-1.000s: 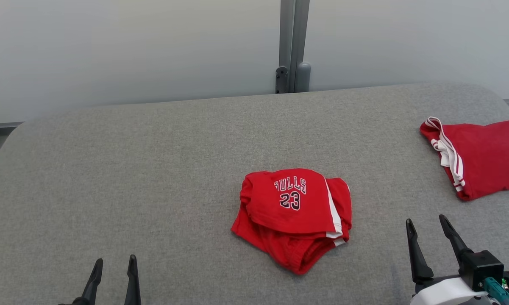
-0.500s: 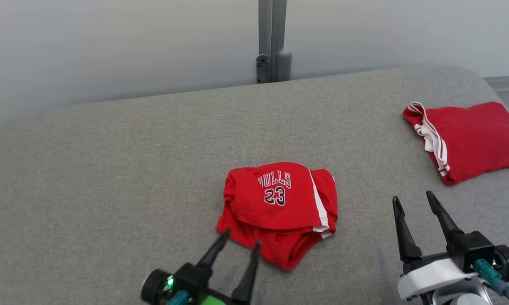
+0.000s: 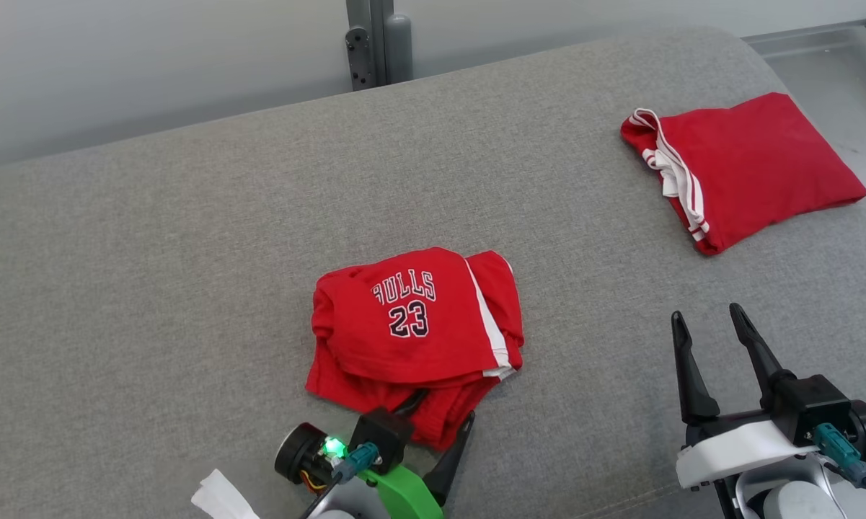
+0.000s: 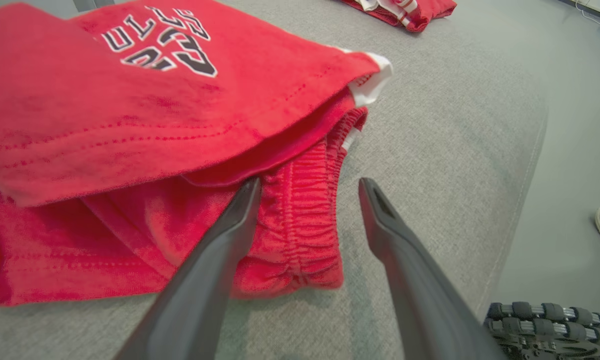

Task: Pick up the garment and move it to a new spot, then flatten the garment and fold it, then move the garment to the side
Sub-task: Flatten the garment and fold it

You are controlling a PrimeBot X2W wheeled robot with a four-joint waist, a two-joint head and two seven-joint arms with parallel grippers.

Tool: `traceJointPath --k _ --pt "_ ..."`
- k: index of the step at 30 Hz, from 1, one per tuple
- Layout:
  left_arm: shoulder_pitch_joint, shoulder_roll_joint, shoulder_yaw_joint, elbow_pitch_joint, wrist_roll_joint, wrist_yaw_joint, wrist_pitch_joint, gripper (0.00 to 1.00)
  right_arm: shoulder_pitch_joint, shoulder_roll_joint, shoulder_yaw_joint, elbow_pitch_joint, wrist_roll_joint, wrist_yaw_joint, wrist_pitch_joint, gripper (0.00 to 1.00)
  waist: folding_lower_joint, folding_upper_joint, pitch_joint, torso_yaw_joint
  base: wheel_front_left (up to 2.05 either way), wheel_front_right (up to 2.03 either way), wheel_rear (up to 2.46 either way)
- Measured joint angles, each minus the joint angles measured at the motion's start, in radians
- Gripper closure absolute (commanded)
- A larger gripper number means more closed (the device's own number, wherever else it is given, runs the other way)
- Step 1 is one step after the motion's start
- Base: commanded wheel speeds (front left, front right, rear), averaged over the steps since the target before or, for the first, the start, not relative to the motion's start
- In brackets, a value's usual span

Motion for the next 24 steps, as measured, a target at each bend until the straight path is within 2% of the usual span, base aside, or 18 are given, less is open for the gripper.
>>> traceJointPath --k 2,3,4,6,10,15,24 --pt "-0.022 0.000 -0.010 0.032 0.003 0.009 0.001 0.00 -0.005 0.000 -0.001 0.002 0.000 0.000 0.000 0.00 0.0000 0.0000 0.011 -0.012 0.00 0.00 0.00" --pt "-0.032 0.000 -0.011 0.048 0.003 0.015 0.002 0.12 -0.009 0.000 0.000 0.003 0.000 0.000 0.000 0.00 0.0000 0.0000 0.016 -0.016 0.00 0.00 0.00" --pt "-0.044 0.000 -0.014 0.064 0.001 0.021 0.003 0.61 -0.014 0.000 0.001 0.005 0.000 0.000 0.000 0.00 0.0000 0.0000 0.021 -0.020 0.00 0.00 0.00" --pt "-0.065 0.000 -0.015 0.071 -0.016 0.029 -0.014 1.00 -0.022 0.001 0.007 0.008 0.000 0.000 0.000 0.00 0.0000 0.0000 0.027 -0.026 0.00 0.00 0.00" --pt "-0.109 0.000 -0.026 0.040 -0.073 0.030 -0.057 1.00 -0.025 0.002 0.003 0.009 0.000 0.000 0.000 0.00 0.0000 0.0000 0.028 -0.025 0.00 0.00 0.00" --pt "-0.159 0.000 -0.007 -0.066 -0.132 0.043 -0.096 1.00 -0.023 0.002 0.000 0.016 0.002 0.000 0.000 0.00 0.0000 0.0000 0.020 -0.009 0.00 0.00 0.00" --pt "-0.245 0.000 0.052 -0.206 -0.280 0.053 -0.106 1.00 -0.024 0.002 0.020 0.029 0.006 0.000 0.000 0.00 0.0000 0.0000 -0.002 -0.004 0.00 0.00 0.00"
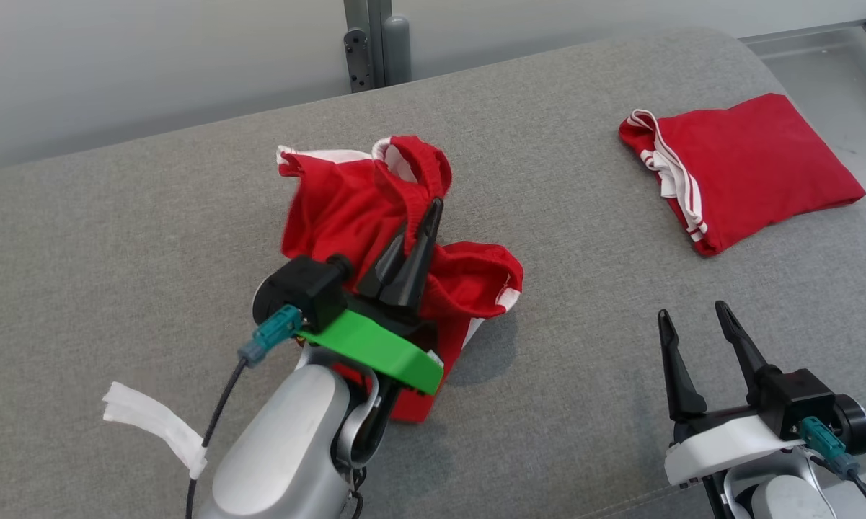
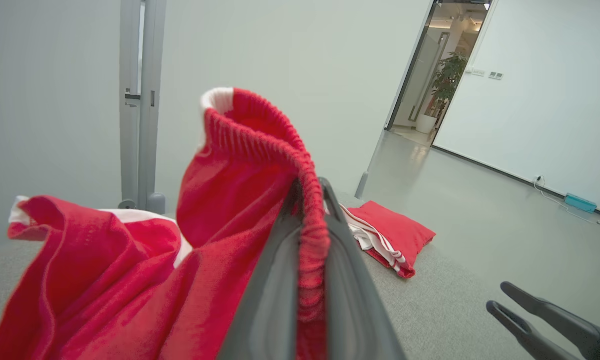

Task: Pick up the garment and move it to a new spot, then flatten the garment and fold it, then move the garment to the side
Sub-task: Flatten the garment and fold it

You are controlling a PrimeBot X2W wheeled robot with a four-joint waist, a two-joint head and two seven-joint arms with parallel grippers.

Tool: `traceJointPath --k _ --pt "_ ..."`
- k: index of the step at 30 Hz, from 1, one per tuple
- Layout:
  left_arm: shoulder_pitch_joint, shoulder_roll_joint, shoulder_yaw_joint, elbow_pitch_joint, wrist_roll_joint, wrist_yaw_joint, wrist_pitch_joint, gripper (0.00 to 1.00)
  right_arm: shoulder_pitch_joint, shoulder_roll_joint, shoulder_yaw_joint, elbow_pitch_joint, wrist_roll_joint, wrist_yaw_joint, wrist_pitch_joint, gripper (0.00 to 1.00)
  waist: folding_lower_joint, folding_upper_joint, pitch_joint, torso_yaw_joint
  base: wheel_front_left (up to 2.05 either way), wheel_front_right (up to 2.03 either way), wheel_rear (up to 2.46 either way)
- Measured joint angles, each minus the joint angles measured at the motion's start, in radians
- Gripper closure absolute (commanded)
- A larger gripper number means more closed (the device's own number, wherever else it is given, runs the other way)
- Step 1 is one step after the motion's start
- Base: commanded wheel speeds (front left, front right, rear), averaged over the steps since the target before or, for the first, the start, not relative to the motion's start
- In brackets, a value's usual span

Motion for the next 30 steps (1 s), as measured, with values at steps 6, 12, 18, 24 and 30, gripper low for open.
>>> traceJointPath --k 6,12,18,24,30 --pt "-0.038 0.001 0.003 -0.083 -0.132 0.031 -0.004 1.00 -0.009 0.000 0.007 0.003 -0.002 0.000 0.000 0.00 0.0000 0.0000 -0.006 -0.022 0.00 0.00 0.00" --pt "-0.034 -0.001 0.046 -0.136 -0.217 0.112 -0.005 1.00 -0.008 -0.002 0.000 0.003 -0.003 0.000 0.000 0.00 0.0000 0.0000 -0.008 -0.036 0.00 0.00 0.00" --pt "0.051 0.002 0.227 -0.040 -0.196 0.205 -0.006 1.00 -0.002 -0.002 -0.010 0.003 -0.003 0.000 0.000 0.00 0.0000 0.0000 -0.007 -0.032 0.00 0.00 0.00" --pt "0.143 0.024 0.420 0.107 -0.205 0.226 -0.006 1.00 0.008 -0.002 -0.024 0.004 -0.003 0.000 0.000 0.00 0.0000 0.0000 0.003 -0.007 0.00 0.00 0.00" --pt "0.171 0.026 0.476 0.272 -0.199 0.150 -0.006 1.00 0.008 -0.001 -0.024 0.013 -0.004 0.000 0.000 0.00 0.0000 0.0000 0.010 0.028 0.00 0.00 0.00"
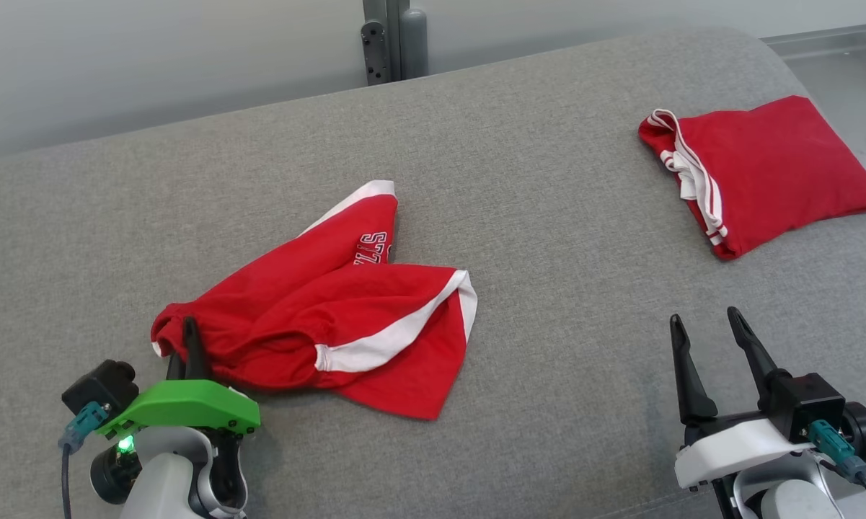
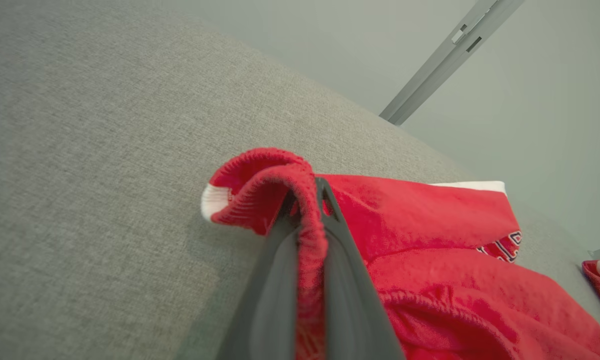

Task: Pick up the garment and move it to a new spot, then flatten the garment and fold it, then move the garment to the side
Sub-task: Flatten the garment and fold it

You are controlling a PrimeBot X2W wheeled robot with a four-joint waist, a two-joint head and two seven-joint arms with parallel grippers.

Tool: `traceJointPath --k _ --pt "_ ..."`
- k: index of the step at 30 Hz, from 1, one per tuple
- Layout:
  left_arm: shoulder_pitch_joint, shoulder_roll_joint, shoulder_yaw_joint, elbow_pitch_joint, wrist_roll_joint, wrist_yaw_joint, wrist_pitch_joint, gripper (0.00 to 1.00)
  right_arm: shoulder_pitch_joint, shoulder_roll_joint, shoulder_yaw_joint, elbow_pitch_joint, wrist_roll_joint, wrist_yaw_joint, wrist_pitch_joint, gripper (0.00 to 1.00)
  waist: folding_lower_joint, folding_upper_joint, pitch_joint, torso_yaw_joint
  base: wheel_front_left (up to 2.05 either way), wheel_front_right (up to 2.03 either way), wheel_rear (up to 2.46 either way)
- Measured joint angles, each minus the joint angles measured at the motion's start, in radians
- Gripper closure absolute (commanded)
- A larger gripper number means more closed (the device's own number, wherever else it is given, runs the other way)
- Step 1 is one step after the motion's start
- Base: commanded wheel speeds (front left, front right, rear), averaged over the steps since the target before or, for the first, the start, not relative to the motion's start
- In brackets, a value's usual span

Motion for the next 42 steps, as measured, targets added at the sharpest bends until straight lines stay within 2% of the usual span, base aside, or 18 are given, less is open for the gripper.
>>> traceJointPath --k 2,3,4,8,11,14,17,21,23,27,30,35,36,37,38,42 --pt "-0.001 -0.001 0.003 0.025 0.021 -0.021 0.000 0.80 -0.001 0.000 0.000 0.003 0.000 0.000 0.000 0.00 0.0000 0.0000 0.000 0.011 0.00 0.00 0.00" --pt "-0.001 -0.003 0.004 0.033 0.031 -0.030 0.000 0.50 -0.001 0.000 -0.002 0.003 0.000 0.000 0.000 0.00 0.0000 0.0000 -0.001 0.016 0.00 0.00 0.00" --pt "-0.002 -0.004 0.001 0.042 0.045 -0.037 0.000 0.00 -0.001 -0.001 -0.002 0.003 0.000 0.000 0.000 0.00 0.0000 0.0000 -0.003 0.021 0.00 0.00 0.00" --pt "0.005 -0.001 -0.003 0.035 0.114 -0.039 0.000 0.00 0.009 -0.001 -0.002 0.004 -0.003 0.000 0.000 0.00 0.0000 0.0000 -0.022 0.034 0.00 0.00 0.00" --pt "0.056 0.041 -0.014 -0.004 0.145 -0.030 0.000 0.00 0.030 -0.002 -0.003 0.004 -0.003 0.000 0.000 0.00 0.0000 0.0000 -0.044 0.039 0.00 0.00 0.00" --pt "0.116 0.104 -0.020 -0.095 0.183 -0.003 0.034 0.00 0.038 -0.002 -0.007 0.000 -0.003 0.000 0.000 0.00 0.0000 0.0000 -0.063 0.043 0.00 0.00 0.00" --pt "0.180 0.130 -0.058 -0.229 0.204 0.013 0.109 0.00 0.042 -0.002 -0.006 -0.004 -0.002 0.000 0.000 0.00 0.0000 0.0000 -0.073 0.043 0.00 0.00 0.00" --pt "0.243 0.112 -0.155 -0.402 0.227 0.016 0.241 0.00 0.043 -0.001 0.002 -0.009 0.000 0.000 0.000 0.00 0.0000 0.0000 -0.065 0.037 0.00 0.00 0.00" --pt "0.262 0.091 -0.202 -0.447 0.227 0.016 0.299 0.00 0.040 -0.001 0.006 -0.011 0.001 0.000 0.000 0.00 0.0000 0.0000 -0.056 0.033 0.00 0.00 0.00" --pt "0.280 0.093 -0.252 -0.459 0.248 0.036 0.375 0.00 0.022 0.000 0.011 -0.011 0.005 0.000 0.000 0.00 0.0000 0.0000 -0.036 0.014 0.00 0.00 0.00" --pt "0.285 0.096 -0.252 -0.455 0.255 0.052 0.387 0.00 0.018 0.000 0.006 -0.013 0.008 0.000 0.000 0.00 0.0000 0.0000 -0.021 -0.005 0.00 0.00 0.00" --pt "0.261 0.104 -0.248 -0.423 0.250 0.050 0.403 0.00 0.009 0.001 0.004 -0.013 0.010 0.000 0.000 0.00 0.0000 0.0000 0.008 -0.031 0.00 0.00 0.00" --pt "0.252 0.105 -0.248 -0.415 0.249 0.043 0.404 0.21 0.004 0.000 0.004 -0.012 0.010 0.000 0.000 0.00 0.0000 0.0000 0.012 -0.037 0.00 0.00 0.00" --pt "0.241 0.105 -0.251 -0.410 0.246 0.033 0.404 0.67 0.001 0.001 0.005 -0.012 0.012 0.000 0.000 0.00 0.0000 0.0000 0.016 -0.043 0.00 0.00 0.00" --pt "0.227 0.104 -0.255 -0.408 0.245 0.022 0.402 1.00 -0.002 0.001 0.005 -0.011 0.017 0.000 0.000 0.00 0.0000 0.0000 0.020 -0.049 0.00 0.00 0.00" --pt "0.171 0.071 -0.269 -0.435 0.217 -0.021 0.394 1.00 -0.003 0.001 0.003 -0.012 0.021 0.000 0.000 0.00 0.0000 0.0000 0.030 -0.066 0.00 0.00 0.00"
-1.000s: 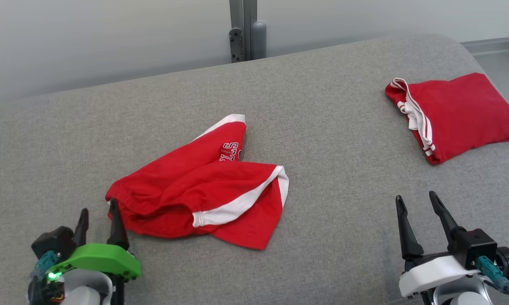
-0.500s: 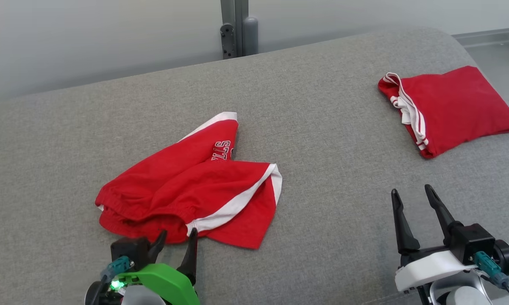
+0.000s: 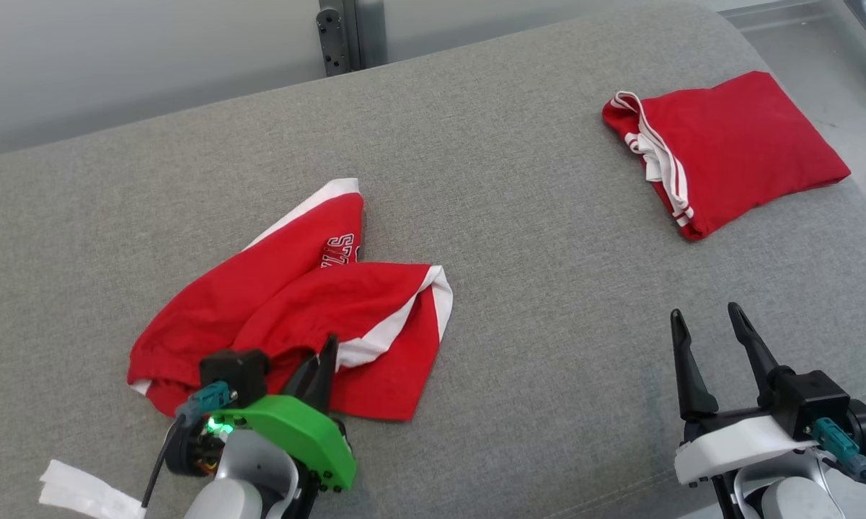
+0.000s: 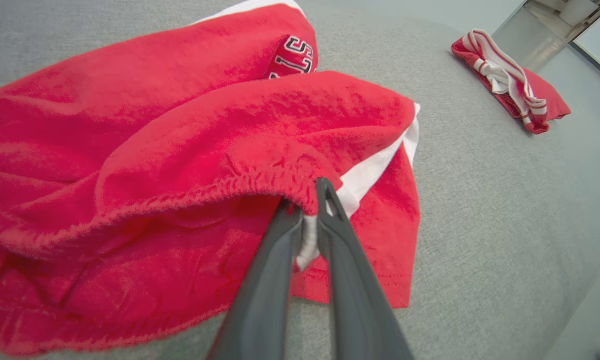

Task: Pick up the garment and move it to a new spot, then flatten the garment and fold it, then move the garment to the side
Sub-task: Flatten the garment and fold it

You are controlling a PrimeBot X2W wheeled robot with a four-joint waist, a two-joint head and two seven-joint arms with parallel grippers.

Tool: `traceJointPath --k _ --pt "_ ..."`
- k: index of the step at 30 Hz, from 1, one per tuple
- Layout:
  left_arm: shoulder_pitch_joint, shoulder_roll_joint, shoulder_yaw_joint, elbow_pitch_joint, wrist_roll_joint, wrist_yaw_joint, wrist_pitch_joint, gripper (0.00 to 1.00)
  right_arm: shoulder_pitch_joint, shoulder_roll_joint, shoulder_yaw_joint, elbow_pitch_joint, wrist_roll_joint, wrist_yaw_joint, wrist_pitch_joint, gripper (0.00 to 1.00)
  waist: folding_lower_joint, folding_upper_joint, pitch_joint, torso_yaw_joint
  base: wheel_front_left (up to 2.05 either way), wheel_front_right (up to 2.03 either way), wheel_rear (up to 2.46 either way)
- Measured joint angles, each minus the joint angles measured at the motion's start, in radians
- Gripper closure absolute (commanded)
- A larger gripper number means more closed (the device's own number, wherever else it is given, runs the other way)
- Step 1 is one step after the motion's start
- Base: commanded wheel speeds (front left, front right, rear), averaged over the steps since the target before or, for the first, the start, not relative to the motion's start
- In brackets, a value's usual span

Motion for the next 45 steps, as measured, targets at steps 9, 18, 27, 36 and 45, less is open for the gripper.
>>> traceJointPath --k 9,18,27,36,45 --pt "-0.110 -0.042 0.066 -0.152 -0.077 -0.005 -0.046 1.00 0.006 0.000 -0.008 0.006 -0.009 0.000 0.000 0.00 0.0000 0.0000 -0.020 0.005 0.00 0.00 0.00" --pt "0.041 0.045 0.134 -0.246 -0.172 -0.001 0.038 1.00 0.024 -0.014 -0.022 0.005 -0.025 0.000 0.000 0.00 0.0000 0.0000 -0.049 0.048 0.00 0.00 0.00" --pt "0.338 0.129 0.188 -0.234 -0.309 -0.032 0.122 1.00 0.048 -0.046 -0.014 0.007 -0.030 0.000 0.000 0.00 0.0000 0.0000 -0.068 0.124 0.00 0.00 0.00" --pt "0.307 0.110 0.177 -0.024 -0.349 -0.082 0.114 0.79 0.045 -0.049 0.004 0.014 -0.030 0.000 0.000 0.00 0.0000 0.0000 -0.064 0.208 0.00 0.00 0.00" --pt "0.310 0.186 0.222 -0.011 -0.311 -0.072 0.068 0.00 0.041 -0.046 -0.004 0.020 -0.028 0.000 0.000 0.00 0.0000 0.0000 -0.068 0.205 0.00 0.00 0.00"
